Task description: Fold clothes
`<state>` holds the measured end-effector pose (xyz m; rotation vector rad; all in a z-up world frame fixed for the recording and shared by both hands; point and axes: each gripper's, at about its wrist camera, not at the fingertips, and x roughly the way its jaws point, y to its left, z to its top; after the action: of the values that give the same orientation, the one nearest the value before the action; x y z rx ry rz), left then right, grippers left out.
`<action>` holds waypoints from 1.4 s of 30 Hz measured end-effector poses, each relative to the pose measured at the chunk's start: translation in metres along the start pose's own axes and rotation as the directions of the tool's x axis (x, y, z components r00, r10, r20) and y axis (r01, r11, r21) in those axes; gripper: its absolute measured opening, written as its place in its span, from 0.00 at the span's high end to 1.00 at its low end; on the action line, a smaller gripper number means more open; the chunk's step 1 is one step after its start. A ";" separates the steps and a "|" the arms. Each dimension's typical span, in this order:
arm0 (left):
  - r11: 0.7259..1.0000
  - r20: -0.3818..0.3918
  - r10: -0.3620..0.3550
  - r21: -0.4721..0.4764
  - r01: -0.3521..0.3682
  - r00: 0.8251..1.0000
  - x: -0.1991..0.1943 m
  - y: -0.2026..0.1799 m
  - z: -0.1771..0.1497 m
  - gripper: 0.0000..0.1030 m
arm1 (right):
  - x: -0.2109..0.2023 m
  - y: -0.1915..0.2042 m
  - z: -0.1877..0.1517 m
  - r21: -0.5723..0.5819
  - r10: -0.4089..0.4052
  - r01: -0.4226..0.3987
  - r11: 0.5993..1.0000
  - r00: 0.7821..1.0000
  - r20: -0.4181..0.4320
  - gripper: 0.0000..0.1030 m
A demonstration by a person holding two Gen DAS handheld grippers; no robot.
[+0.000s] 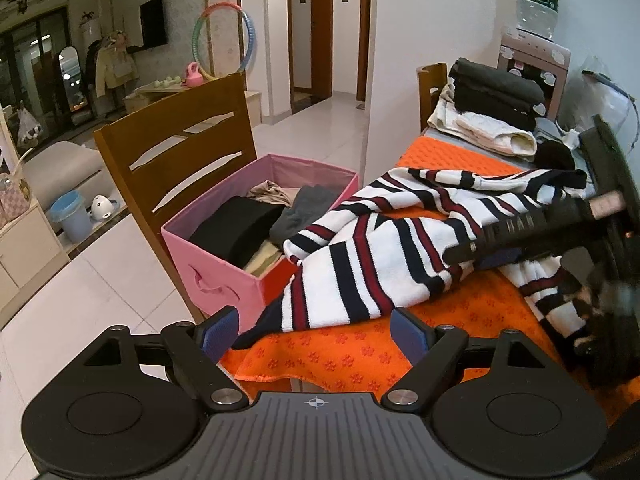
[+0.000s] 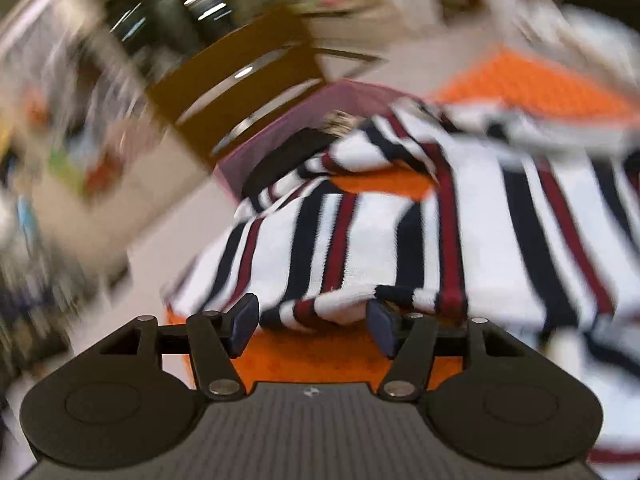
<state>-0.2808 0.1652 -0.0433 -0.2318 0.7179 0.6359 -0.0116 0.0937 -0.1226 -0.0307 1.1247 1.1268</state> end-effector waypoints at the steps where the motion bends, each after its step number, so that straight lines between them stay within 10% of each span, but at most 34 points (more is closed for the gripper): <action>1: 1.000 0.001 0.002 0.001 -0.002 1.000 -0.001 0.000 0.000 0.18 | -0.001 -0.006 0.002 0.075 0.013 -0.013 0.997 1.000 0.006 0.37; 3: 1.000 0.002 0.004 0.003 -0.004 1.000 -0.001 0.000 -0.001 0.18 | -0.009 -0.010 0.001 0.107 0.023 -0.025 0.994 0.999 0.028 0.47; 6: 1.000 0.004 0.009 0.006 -0.009 1.000 -0.001 0.000 0.000 0.18 | -0.022 -0.017 0.001 0.154 0.035 -0.045 0.987 0.997 0.063 0.96; 13: 1.000 0.009 0.000 0.022 -0.001 1.000 0.007 -0.004 0.004 0.18 | -0.055 -0.030 0.000 0.248 0.058 -0.095 0.964 0.987 0.152 0.97; 18: 0.998 0.017 -0.039 0.045 0.038 0.999 0.019 -0.017 0.014 0.18 | -0.151 -0.037 0.016 0.109 -0.005 -0.034 0.993 0.940 0.342 0.97; 28: 0.971 0.012 -0.188 0.153 0.184 0.982 0.046 -0.074 0.036 0.18 | -0.303 -0.119 -0.001 0.203 -0.377 0.318 0.926 0.768 0.517 0.97; 39: 0.912 0.003 -0.368 0.197 0.360 0.930 0.056 -0.148 0.053 0.18 | -0.446 -0.230 -0.051 0.481 -0.746 0.573 0.664 0.456 0.486 0.99; 42: 0.891 -0.016 -0.387 0.252 0.378 0.922 0.062 -0.164 0.050 0.18 | -0.427 -0.236 -0.061 0.481 -0.731 0.550 0.683 0.522 0.439 0.98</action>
<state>-0.1171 0.0844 -0.0509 -0.1217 0.6876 0.1673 0.1256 -0.3499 0.0387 0.1224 0.5689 0.2185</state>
